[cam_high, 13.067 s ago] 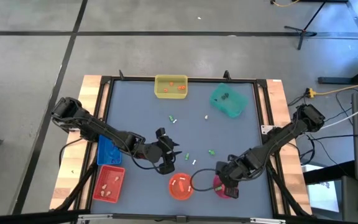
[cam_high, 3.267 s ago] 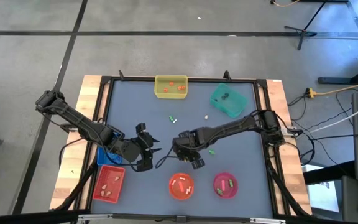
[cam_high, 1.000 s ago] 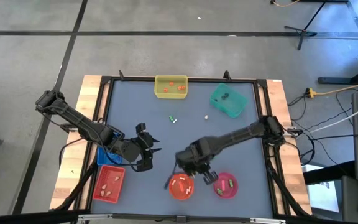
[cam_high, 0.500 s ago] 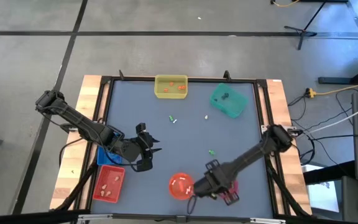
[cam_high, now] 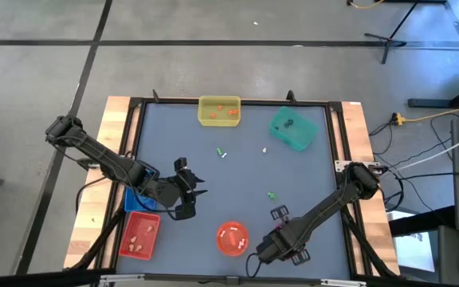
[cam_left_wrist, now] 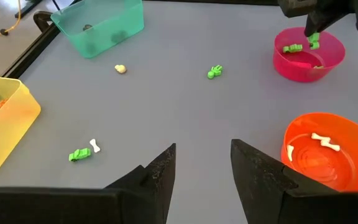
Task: Sort Halloween decoration
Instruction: Put the green skeleton toy into the pink bowl, then put the brown skull toy into the red bin
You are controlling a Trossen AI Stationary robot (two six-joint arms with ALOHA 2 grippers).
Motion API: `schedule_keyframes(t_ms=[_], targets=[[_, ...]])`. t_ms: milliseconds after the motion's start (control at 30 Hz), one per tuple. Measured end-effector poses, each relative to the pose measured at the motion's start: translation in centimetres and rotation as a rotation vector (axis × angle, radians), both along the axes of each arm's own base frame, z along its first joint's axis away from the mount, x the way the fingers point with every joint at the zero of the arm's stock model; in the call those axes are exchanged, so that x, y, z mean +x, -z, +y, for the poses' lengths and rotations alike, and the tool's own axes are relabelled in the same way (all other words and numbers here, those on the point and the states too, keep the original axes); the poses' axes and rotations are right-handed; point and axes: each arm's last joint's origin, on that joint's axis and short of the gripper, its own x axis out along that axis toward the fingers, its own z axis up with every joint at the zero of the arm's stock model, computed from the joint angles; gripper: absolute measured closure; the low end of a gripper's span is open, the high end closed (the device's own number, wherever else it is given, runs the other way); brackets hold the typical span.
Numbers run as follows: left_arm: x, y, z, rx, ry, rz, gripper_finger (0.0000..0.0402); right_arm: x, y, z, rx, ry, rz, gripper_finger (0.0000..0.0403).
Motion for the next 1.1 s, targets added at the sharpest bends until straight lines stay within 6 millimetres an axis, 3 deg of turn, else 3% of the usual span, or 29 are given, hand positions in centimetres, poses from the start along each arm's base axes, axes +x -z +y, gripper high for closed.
schedule_keyframes(t_ms=[100, 367, 533, 633, 767, 900, 1000, 1100], targets=[[0.0, 0.0, 0.0, 0.0, 0.0, 0.0, 0.0263, 0.0, 0.0, -0.1, -0.001, 0.002, 0.0, 0.0366], [0.0, 0.0, 0.0, 0.0, 0.0, 0.0, 0.0263, -0.7, -0.3, -1.0, -0.103, -0.039, 0.073, 0.0267], [0.0, 0.0, 0.0, 0.0, 0.0, 0.0, 0.0263, -0.6, -0.9, -1.8, -0.138, -0.039, 0.049, 0.0245], [0.0, 0.0, 0.0, 0.0, 0.0, 0.0, 0.0263, -0.6, -2.4, -2.9, -0.148, -0.048, 0.003, 0.0246], [0.0, 0.0, 0.0, 0.0, 0.0, 0.0, 0.0263, -0.8, -5.4, -6.0, -0.193, -0.021, -0.141, 0.0248], [0.0, 0.0, 0.0, 0.0, 0.0, 0.0, 0.0263, -2.2, -7.8, -10.6, -0.279, 0.079, -0.279, 0.0248], [0.0, 0.0, 0.0, 0.0, 0.0, 0.0, 0.0263, -3.6, -8.4, -14.3, -0.297, 0.181, -0.41, 0.0248], [0.0, 0.0, 0.0, 0.001, 0.0, 0.0, 0.0263, -4.7, -7.7, -17.9, -0.264, 0.258, -0.538, 0.0248]])
